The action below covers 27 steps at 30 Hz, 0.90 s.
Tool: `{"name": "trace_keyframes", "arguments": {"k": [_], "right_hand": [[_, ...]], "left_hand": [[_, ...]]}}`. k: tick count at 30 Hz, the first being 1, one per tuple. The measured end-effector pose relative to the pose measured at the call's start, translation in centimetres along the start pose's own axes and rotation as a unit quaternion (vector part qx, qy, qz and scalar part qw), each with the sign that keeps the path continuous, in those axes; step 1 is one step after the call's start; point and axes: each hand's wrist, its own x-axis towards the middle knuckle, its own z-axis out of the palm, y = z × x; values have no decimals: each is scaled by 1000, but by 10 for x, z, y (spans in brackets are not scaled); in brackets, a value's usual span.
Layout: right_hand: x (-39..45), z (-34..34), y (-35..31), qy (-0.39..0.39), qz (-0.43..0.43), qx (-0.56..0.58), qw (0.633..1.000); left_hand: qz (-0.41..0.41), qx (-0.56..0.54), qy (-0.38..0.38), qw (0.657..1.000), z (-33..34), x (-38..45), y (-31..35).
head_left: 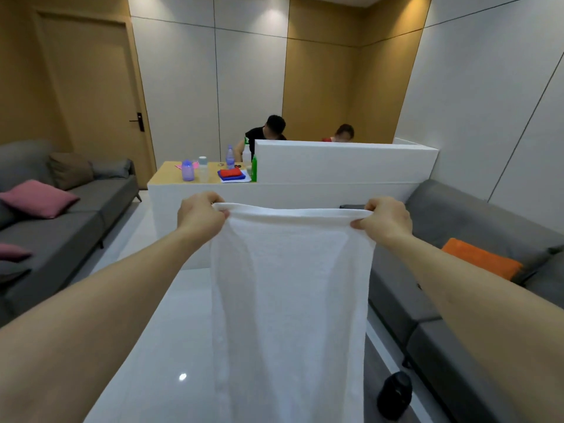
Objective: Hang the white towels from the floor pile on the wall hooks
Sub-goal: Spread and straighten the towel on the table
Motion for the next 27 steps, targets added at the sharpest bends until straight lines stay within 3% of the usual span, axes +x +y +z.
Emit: {"name": "trace_keyframes", "arguments": {"k": [4, 7, 14, 21, 27], "right_hand": [[55, 15, -10, -8, -16, 12, 1000], [81, 18, -10, 43, -30, 38, 998], [84, 5, 21, 93, -77, 105, 987], [2, 11, 114, 61, -92, 144, 983], [-98, 33, 222, -72, -73, 146, 984]], "left_hand": [[5, 24, 23, 999, 16, 47, -1], [9, 14, 42, 999, 26, 66, 6], [29, 3, 100, 995, 35, 58, 35], [-25, 33, 81, 996, 62, -60, 44], [-93, 84, 30, 992, 108, -211, 24]]}}
